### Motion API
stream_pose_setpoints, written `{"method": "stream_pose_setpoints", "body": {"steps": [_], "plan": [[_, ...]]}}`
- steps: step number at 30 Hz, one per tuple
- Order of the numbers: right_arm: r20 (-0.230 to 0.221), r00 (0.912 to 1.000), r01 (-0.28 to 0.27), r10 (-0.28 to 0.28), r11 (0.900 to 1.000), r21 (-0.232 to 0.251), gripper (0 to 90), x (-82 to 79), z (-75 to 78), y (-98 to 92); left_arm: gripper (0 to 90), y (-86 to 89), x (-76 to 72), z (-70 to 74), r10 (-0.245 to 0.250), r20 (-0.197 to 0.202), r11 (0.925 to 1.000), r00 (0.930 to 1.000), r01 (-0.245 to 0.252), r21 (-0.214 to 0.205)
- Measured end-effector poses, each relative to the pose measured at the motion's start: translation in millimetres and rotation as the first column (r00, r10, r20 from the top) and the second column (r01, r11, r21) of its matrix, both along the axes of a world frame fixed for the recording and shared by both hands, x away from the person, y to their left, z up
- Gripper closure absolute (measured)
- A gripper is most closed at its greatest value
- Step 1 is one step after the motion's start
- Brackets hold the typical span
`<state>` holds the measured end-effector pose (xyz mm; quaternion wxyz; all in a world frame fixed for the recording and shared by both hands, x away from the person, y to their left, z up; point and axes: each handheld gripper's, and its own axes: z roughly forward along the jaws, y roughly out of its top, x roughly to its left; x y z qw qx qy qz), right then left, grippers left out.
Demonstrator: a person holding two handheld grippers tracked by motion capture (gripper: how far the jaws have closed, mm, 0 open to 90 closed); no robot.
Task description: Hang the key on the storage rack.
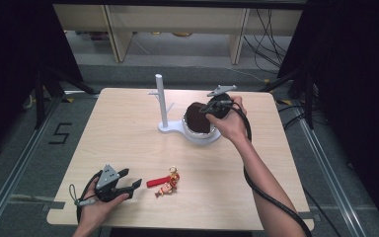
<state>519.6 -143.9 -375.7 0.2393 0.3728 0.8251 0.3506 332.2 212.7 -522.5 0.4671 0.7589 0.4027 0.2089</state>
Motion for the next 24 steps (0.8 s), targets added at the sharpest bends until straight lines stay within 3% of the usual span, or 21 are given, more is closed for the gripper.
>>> {"method": "stream_pose_setpoints", "body": {"steps": [5,8,10,14,19,24], "plan": [[-0.002,1.0000,-0.004,0.004,1.0000,0.005,72.0,3.3,-1.3,-0.5,33.6,-0.1,0.2,-0.4,-0.002,0.004,1.0000,1.0000,0.002,-0.006],[0.032,0.9995,-0.006,0.006,0.9999,0.009,71.4,6.6,-4.8,-0.2,33.6,0.2,0.3,-0.6,-0.006,0.002,0.9999,1.0000,0.006,-0.010],[0.005,1.0000,-0.003,0.003,1.0000,0.010,70.9,5.6,-4.4,0.7,33.6,0.2,0.3,-0.6,-0.006,0.001,0.9999,1.0000,0.006,-0.011],[0.016,0.9999,-0.004,0.004,1.0000,0.000,64.6,6.6,-4.4,0.8,33.6,0.1,0.3,-0.6,-0.008,0.002,0.9999,1.0000,0.008,-0.009],[0.011,0.9999,-0.011,0.012,0.9998,-0.015,63.3,6.0,-2.9,-1.8,33.7,-0.4,-0.4,-0.1,-0.001,0.000,1.0000,1.0000,0.001,0.000],[0.015,0.9999,-0.007,0.007,0.9999,0.015,57.9,1.4,0.6,-6.1,33.6,-0.4,-0.4,-0.1,-0.001,0.000,1.0000,1.0000,0.001,0.001]]}}
